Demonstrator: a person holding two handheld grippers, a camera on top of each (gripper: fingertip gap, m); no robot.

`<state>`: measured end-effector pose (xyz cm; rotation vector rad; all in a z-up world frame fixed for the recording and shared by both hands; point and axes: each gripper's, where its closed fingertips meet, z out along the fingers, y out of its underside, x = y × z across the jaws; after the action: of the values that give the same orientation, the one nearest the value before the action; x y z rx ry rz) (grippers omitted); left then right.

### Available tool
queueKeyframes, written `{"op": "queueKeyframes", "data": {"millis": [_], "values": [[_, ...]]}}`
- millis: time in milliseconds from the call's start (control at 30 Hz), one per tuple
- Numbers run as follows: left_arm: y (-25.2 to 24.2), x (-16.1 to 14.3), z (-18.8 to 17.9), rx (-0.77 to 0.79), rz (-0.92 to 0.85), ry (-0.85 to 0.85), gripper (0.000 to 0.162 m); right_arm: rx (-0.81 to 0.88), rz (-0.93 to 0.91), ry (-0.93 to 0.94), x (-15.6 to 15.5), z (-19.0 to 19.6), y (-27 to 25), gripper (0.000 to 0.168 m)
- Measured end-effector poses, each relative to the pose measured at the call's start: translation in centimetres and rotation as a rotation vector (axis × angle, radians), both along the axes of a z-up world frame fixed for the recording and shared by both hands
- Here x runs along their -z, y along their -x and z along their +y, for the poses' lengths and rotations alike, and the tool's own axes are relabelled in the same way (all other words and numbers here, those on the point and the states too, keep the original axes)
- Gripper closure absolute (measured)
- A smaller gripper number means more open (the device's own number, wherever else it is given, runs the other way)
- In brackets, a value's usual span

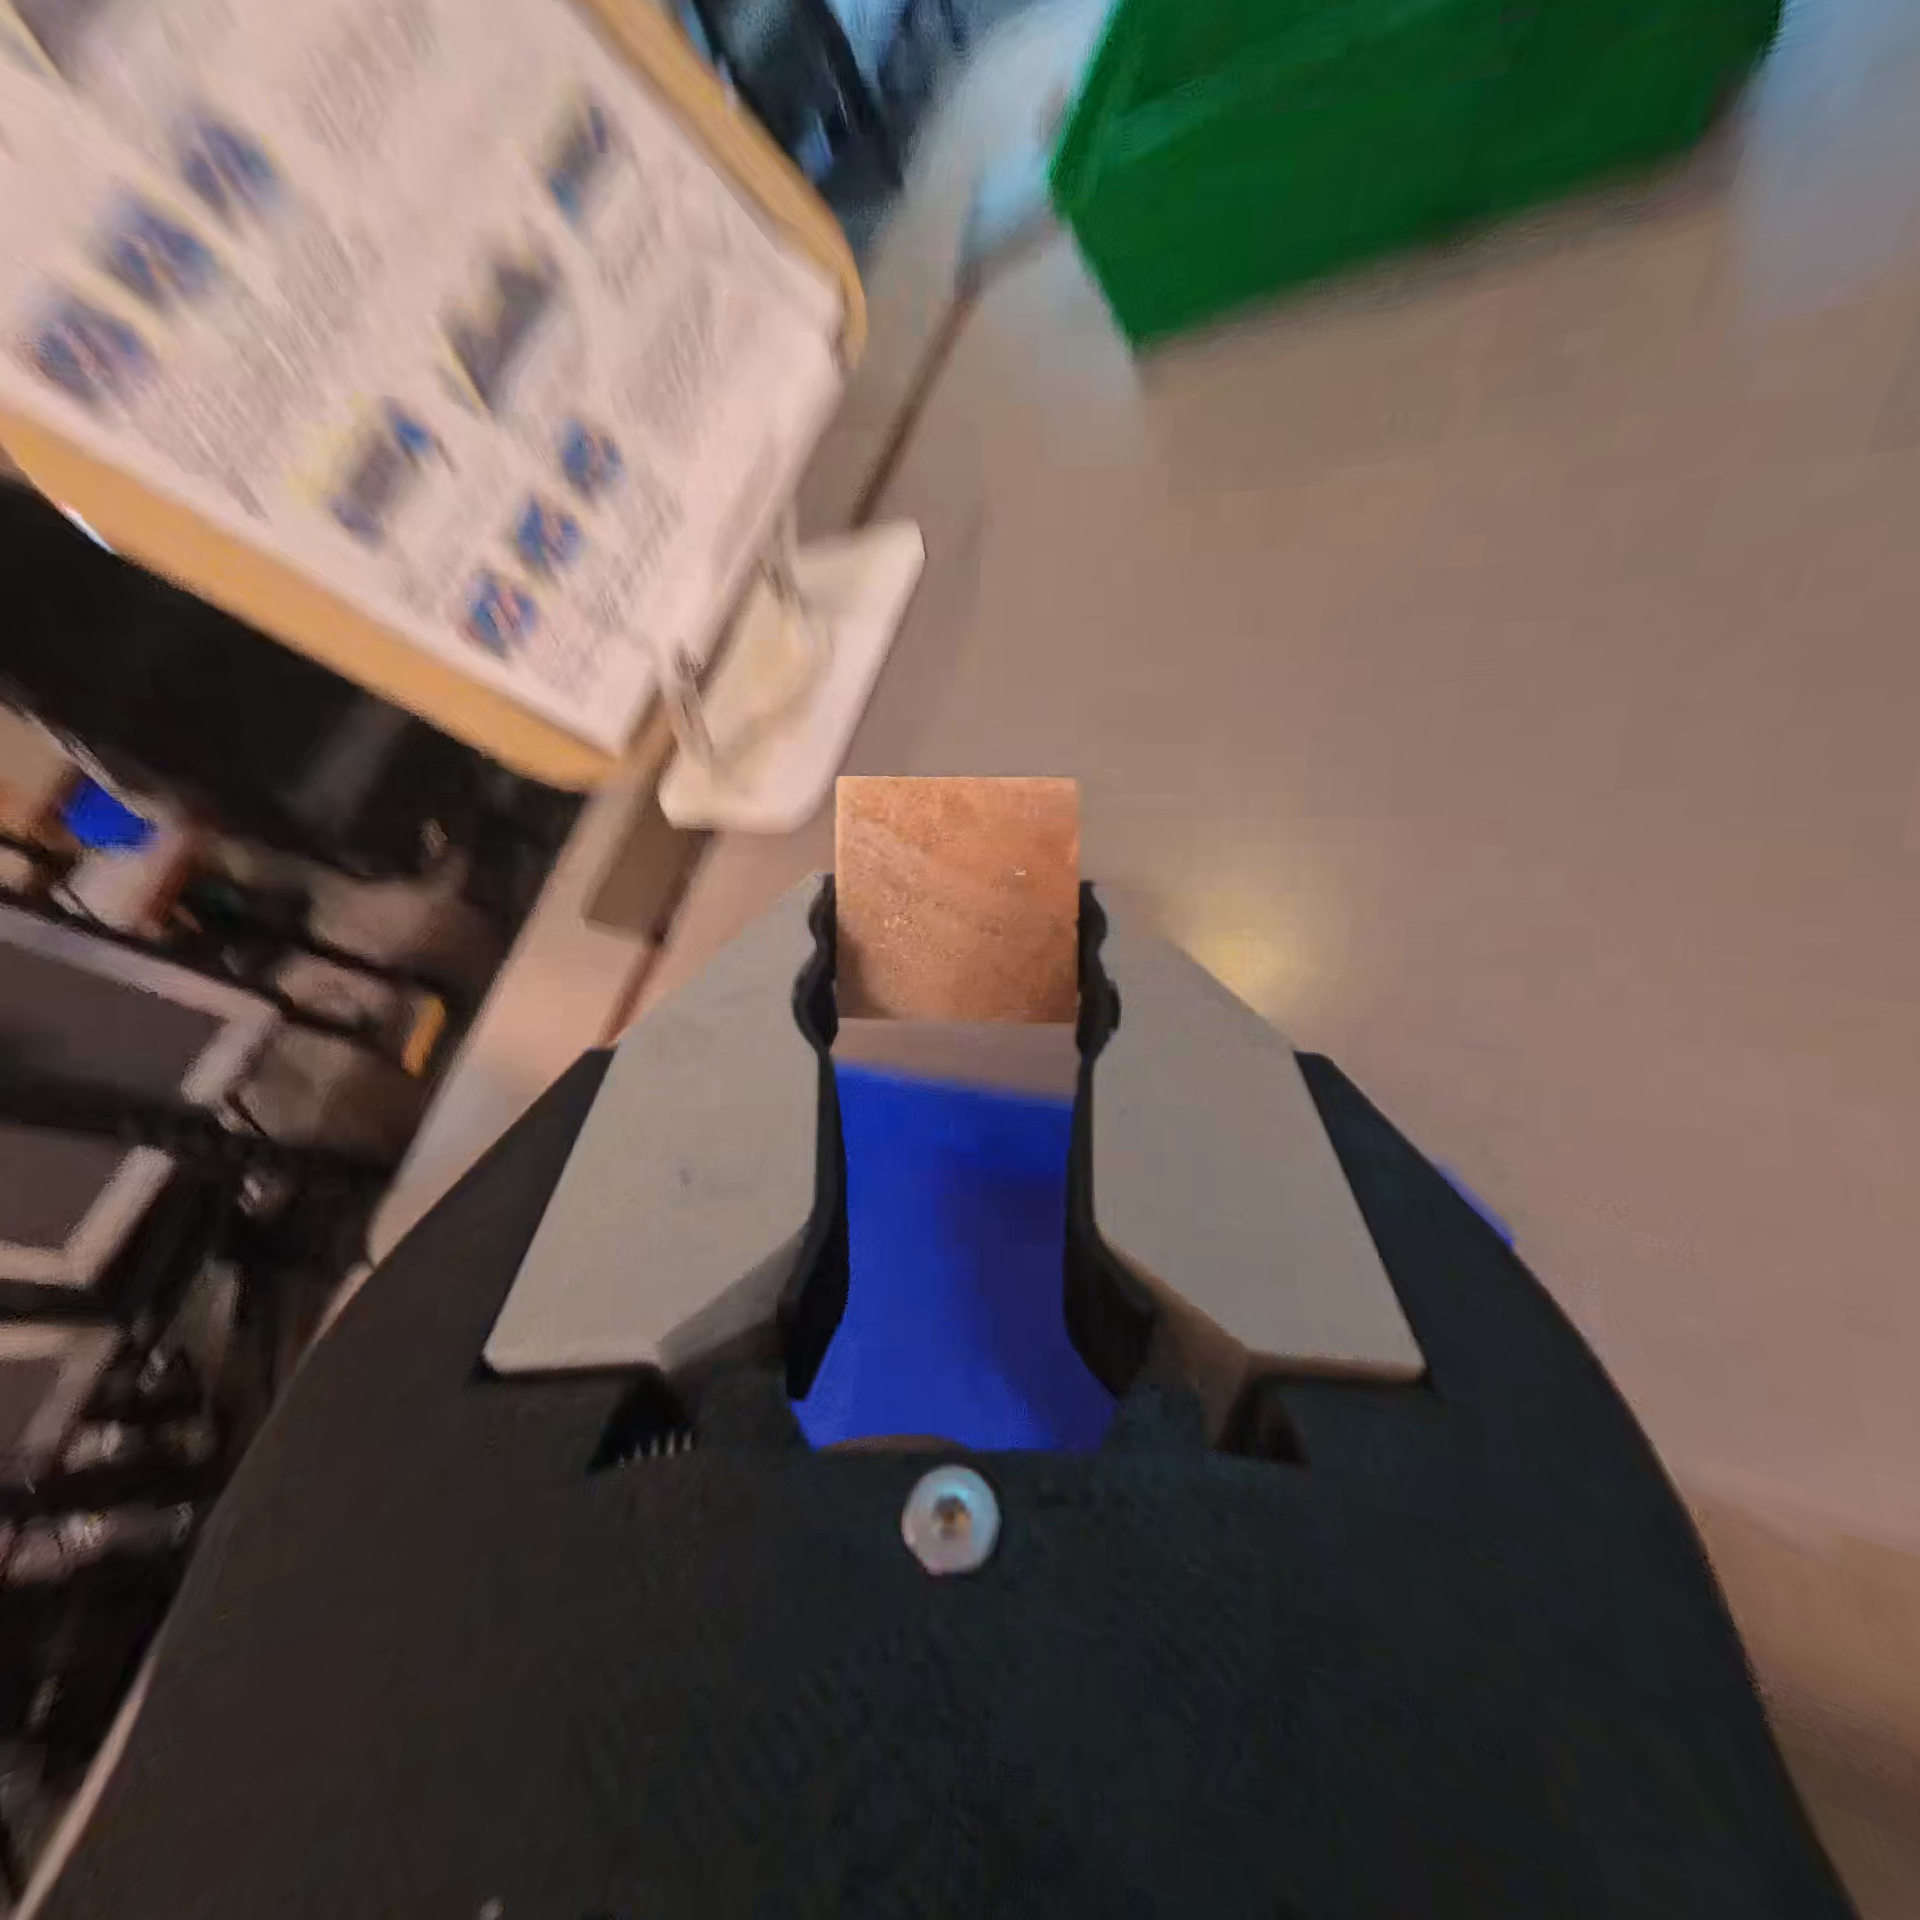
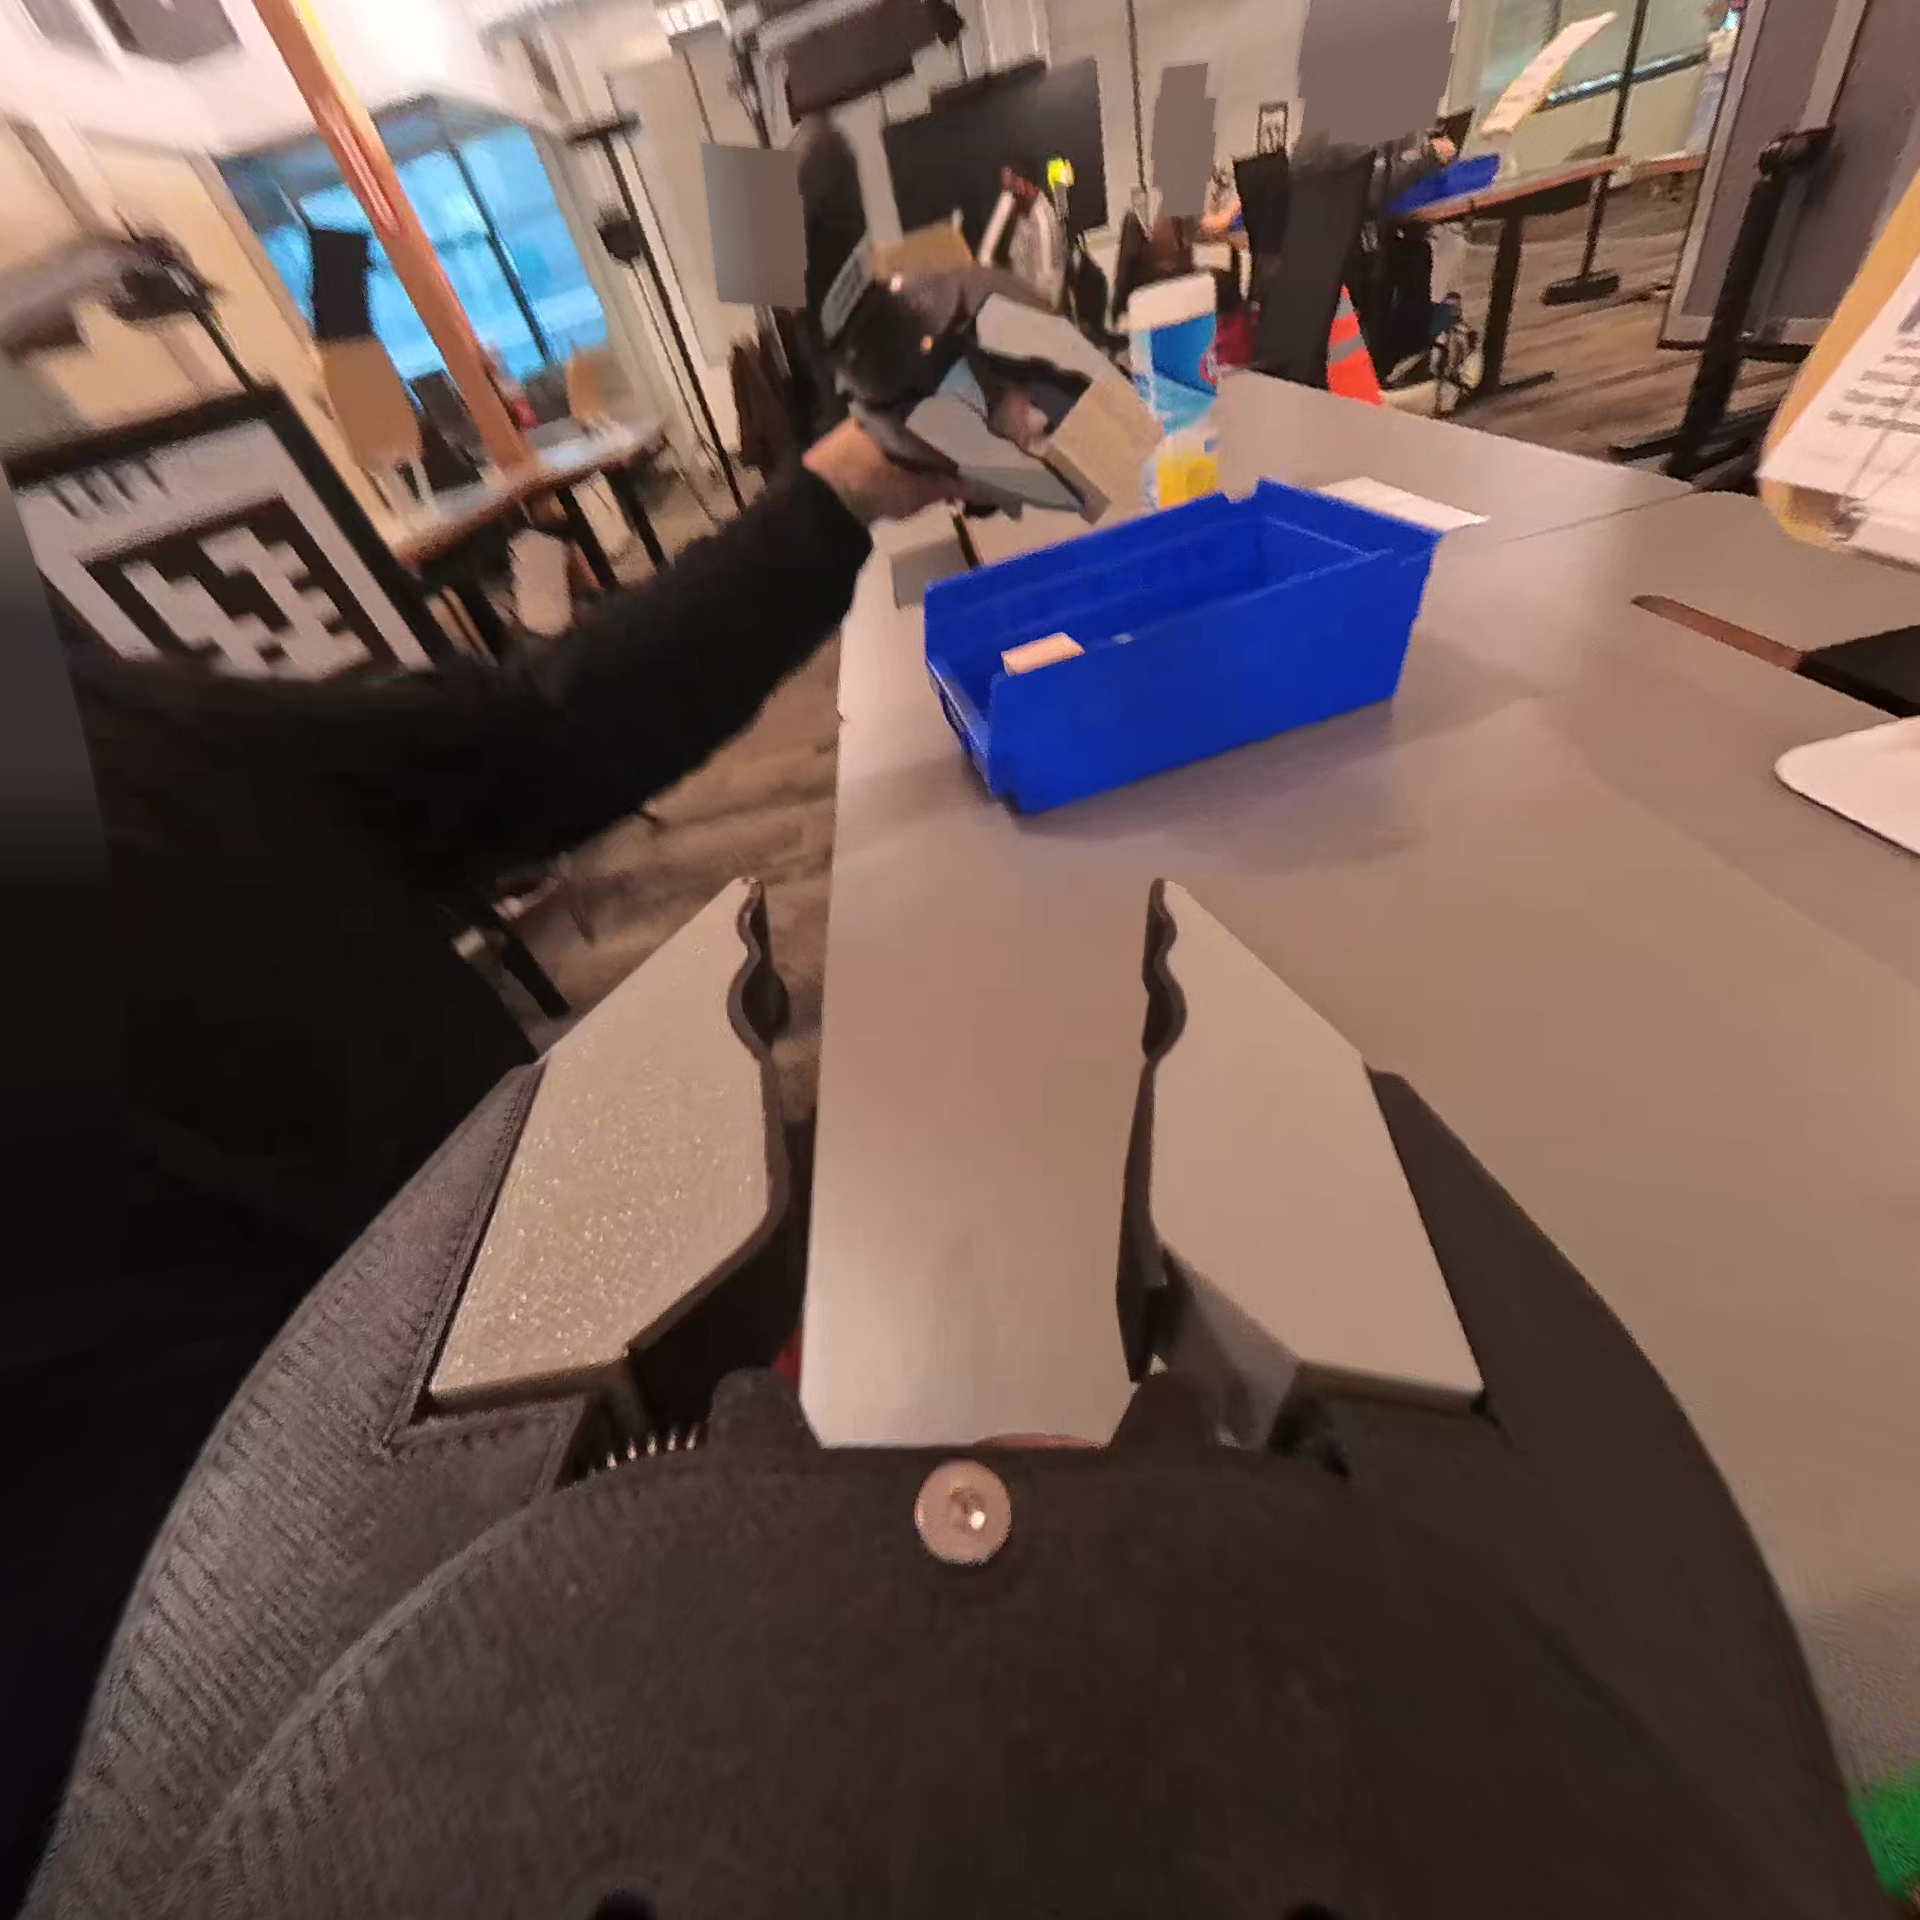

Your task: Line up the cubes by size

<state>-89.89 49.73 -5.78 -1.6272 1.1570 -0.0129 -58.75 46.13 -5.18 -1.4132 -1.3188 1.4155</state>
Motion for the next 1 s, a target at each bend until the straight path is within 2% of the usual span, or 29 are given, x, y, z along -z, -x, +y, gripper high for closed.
{"op": "queueKeyframes", "data": {"millis": [100,167,333,400,433,600,733,833,933,1000], "values": [[-5.6,-4.3,-1.5,0.152,-0.165,-0.187,0.119,-0.075,0.089,0.152,-1.8,0.0,2.7,0.096],[-10.2,-5.4,-2.7,0.279,-0.25,-0.257,0.119,-0.108,0.132,0.25,-2.7,0.4,4.5,0.096],[-20.3,-4.7,-4.0,0.483,-0.314,-0.383,0.119,-0.232,0.139,0.45,-3.3,-0.1,8.3,0.098],[-22.8,-4.3,-4.0,0.538,-0.353,-0.39,0.119,-0.249,0.124,0.489,-2.9,-0.2,9.0,0.108],[-23.7,-4.0,-4.0,0.561,-0.369,-0.388,0.119,-0.266,0.131,0.507,-2.9,-0.3,9.1,0.121],[-25.4,-3.7,-3.4,0.602,-0.414,-0.4,0.119,-0.269,0.165,0.565,-2.8,0.2,7.7,0.126],[-26.3,-2.9,-2.7,0.575,-0.41,-0.399,0.119,-0.212,0.131,0.523,-2.4,0.9,6.5,0.127],[-26.1,-2.0,-1.9,0.536,-0.416,-0.387,0.119,-0.183,0.133,0.495,-3.2,1.8,4.3,0.127],[-25.1,-0.6,-1.0,0.51,-0.445,-0.329,0.124,-0.062,0.074,0.351,-4.0,4.2,0.6,0.127],[-24.9,1.1,-0.4,0.497,-0.423,-0.261,0.131,0.013,-0.034,0.2,-4.0,6.1,-2.5,0.127]]}}
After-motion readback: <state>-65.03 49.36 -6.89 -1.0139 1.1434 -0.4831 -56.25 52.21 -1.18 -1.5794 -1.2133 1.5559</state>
